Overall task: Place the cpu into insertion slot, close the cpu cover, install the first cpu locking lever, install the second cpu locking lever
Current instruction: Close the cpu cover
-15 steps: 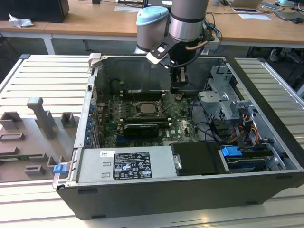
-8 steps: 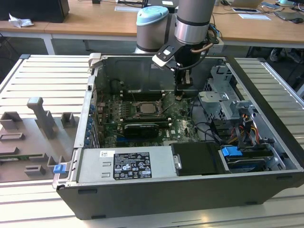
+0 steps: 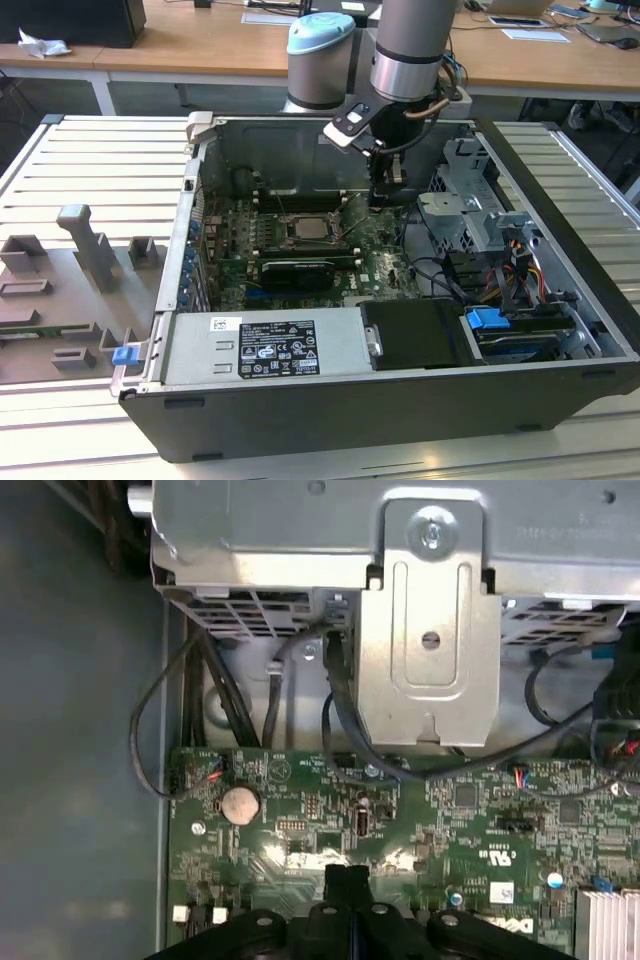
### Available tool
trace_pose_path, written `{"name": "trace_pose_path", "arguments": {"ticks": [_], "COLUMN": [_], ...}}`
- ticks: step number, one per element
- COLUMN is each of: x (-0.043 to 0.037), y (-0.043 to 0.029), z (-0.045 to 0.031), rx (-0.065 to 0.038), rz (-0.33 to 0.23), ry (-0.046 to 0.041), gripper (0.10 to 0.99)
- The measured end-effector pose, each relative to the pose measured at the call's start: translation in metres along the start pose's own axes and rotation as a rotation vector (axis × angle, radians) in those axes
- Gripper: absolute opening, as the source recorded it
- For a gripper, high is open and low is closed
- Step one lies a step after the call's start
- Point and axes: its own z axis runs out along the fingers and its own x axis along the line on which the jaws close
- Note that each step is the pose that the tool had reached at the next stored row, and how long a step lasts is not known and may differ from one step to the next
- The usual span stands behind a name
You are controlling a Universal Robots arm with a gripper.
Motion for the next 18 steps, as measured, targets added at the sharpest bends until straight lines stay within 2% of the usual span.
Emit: {"name": "trace_pose_path", "arguments": {"ticks": [6,18], "x": [0.0002,0.0004], "y": [-0.011,-0.0163], "z": [0.0,0.0], "rx": [0.0,0.0], "rz": [0.0,0.0], "ry": [0.0001,0.0001], "gripper": [0.106,0.106]}}
